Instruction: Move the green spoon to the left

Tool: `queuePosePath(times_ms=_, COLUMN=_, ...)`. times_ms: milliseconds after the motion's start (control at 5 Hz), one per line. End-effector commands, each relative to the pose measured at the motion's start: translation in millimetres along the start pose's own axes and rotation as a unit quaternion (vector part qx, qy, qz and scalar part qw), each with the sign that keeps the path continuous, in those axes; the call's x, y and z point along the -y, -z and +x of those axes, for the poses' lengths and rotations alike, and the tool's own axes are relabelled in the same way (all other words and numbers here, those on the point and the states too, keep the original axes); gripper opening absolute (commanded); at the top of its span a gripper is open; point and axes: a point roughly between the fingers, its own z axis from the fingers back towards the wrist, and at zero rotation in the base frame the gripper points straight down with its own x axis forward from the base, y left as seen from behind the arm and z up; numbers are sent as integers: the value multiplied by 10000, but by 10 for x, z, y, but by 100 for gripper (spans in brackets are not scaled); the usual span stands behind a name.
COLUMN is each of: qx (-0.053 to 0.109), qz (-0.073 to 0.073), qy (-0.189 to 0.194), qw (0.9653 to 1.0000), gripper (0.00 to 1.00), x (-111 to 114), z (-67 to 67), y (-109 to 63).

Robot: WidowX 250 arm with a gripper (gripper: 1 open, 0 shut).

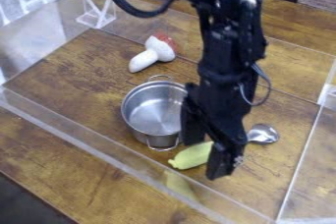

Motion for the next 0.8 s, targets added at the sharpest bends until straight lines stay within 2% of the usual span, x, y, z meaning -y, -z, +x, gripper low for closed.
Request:
queuePosePath(times_ms=0, qx=495, qz=151, qy=52, qw=9986, gripper=100, x=-113, z=212, y=-202)
queuePosePath(times_ms=400, qx=565, qz=63, qy=266, qw=9980, gripper=100, x=-224, z=289, y=-151)
queuePosePath(times_ms=600, qx=584, qz=13, qy=331, qw=9977, gripper=100, x=-300, z=286, y=-44)
